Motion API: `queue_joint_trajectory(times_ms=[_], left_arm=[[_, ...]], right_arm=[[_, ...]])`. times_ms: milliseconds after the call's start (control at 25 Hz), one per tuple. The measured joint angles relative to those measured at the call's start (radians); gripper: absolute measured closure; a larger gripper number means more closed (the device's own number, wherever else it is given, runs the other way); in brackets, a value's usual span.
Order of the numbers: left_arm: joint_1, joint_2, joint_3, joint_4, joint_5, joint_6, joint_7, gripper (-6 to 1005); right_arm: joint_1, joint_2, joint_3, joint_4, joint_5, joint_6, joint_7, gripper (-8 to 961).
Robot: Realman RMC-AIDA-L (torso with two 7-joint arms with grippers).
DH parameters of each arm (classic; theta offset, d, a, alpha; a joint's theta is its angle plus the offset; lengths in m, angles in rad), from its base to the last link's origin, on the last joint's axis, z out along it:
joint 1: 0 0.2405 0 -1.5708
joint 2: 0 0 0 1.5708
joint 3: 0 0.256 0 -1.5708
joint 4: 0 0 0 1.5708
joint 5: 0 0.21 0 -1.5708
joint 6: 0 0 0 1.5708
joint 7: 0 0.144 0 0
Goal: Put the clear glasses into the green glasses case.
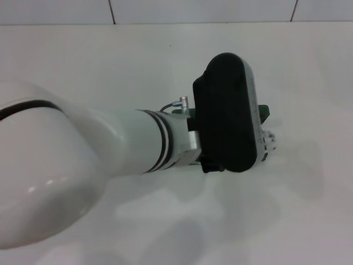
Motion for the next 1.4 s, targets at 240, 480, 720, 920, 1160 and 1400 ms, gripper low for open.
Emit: queue_joint_trajectory(times_ms=[240, 480, 720, 920, 1160, 1400], left_arm=[[-0.058, 0.0, 0.001, -0.04, 0.001, 0.0, -0.075, 852], [-0.131, 0.0, 0.003, -0.096, 0.001, 0.01, -0.12, 852], [-0.198, 0.0, 0.019, -0.164, 0.002, 0.019, -0.142, 851], [-0.241, -0.001, 0.029, -0.196, 0.002, 0.034, -0.154, 851], [-0.302, -0.003, 0.033, -0.256, 0.001, 0.034, -0.175, 851], [-0.33, -0.004, 0.034, -0.308, 0.001, 0.022, -0.186, 850]], right_arm=[[0.0, -0.006, -0.001, 0.03, -0.002, -0.004, -0.022, 937], [0.001, -0.009, 0.001, 0.031, -0.016, -0.003, -0.026, 937], [0.0, -0.011, 0.005, 0.031, -0.026, 0.004, -0.037, 937], [0.003, -0.017, 0.002, 0.032, -0.026, 0.012, -0.043, 937], [0.008, -0.026, -0.001, 0.043, -0.03, 0.015, -0.051, 937], [0.016, -0.028, 0.003, 0.044, -0.053, 0.021, -0.061, 937]])
